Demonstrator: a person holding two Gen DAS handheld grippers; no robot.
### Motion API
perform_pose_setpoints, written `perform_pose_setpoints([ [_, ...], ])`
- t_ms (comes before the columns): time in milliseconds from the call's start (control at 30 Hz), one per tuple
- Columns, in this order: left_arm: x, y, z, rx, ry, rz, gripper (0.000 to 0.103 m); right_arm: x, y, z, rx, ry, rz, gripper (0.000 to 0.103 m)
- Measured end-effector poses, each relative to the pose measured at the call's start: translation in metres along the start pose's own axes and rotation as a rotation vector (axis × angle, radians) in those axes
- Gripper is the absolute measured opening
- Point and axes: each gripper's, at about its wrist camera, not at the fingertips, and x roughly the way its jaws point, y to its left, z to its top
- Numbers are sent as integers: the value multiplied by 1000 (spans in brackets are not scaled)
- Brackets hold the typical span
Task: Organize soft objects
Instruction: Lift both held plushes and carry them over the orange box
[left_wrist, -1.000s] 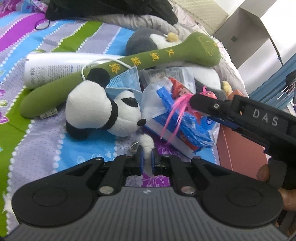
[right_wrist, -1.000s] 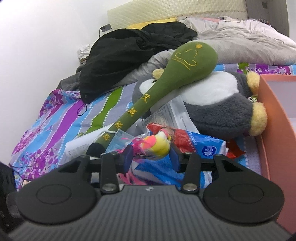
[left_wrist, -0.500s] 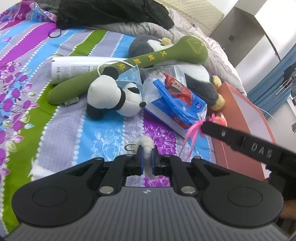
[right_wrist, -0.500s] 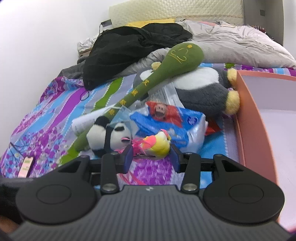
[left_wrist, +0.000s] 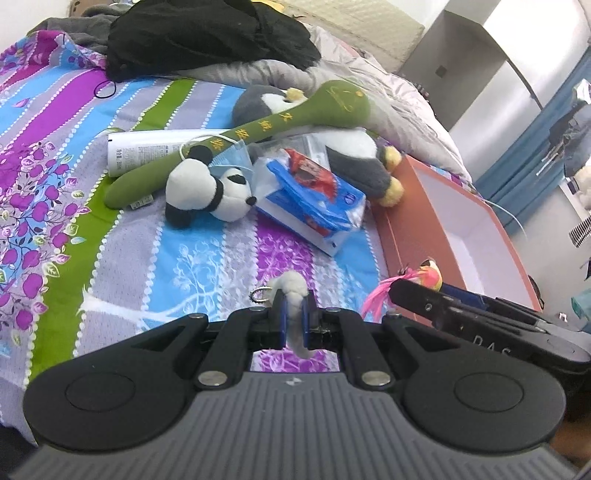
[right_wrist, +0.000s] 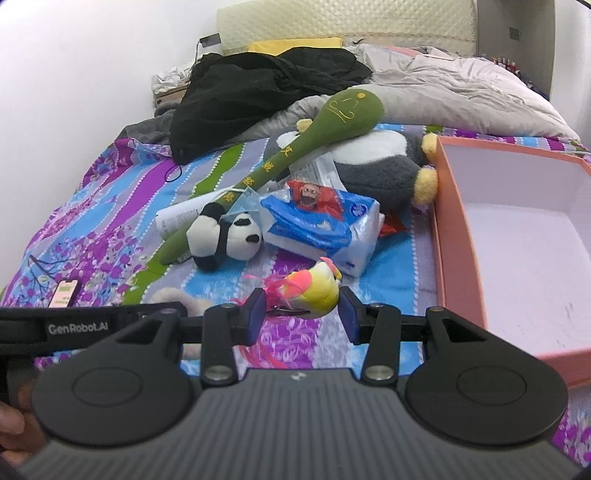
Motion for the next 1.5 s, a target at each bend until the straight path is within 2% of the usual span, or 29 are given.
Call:
perform_pose_setpoints([
  [67,-3,-5,-1,6,0,-2,9,-7,-1,-2,6,-3,-1,44],
  [100,-5,-8,0,14,-3,-5,9,-11,-2,-2,7,-7,-2,39],
  [200,-10,-15,8,26,-21,-16,9,-20,-4,2,12,-24,-10,39],
  [333,-12,-28,21,59,-47,-20,9,-27,-9,13,9,-65,-16,31],
  [533,-7,-31,20,62,-35,-18,9,-20,-20,9,35,-52,-33,31],
  [733,9,-15,-1,39,38,11,9,-6,-25,-19,52,15,-34,31],
  [900,23,-3,-15,30,83,34,9,23,-27,-40,44,68,-60,35],
  [1133,32,1,-25,36,108,47,9,59,-33,-54,48,133,-61,40],
  [1333,38,0,-28,45,122,55,9,78,-38,-57,41,146,-71,41],
  [1500,40,-3,-28,52,126,57,9,85,-38,-61,35,165,-40,44],
])
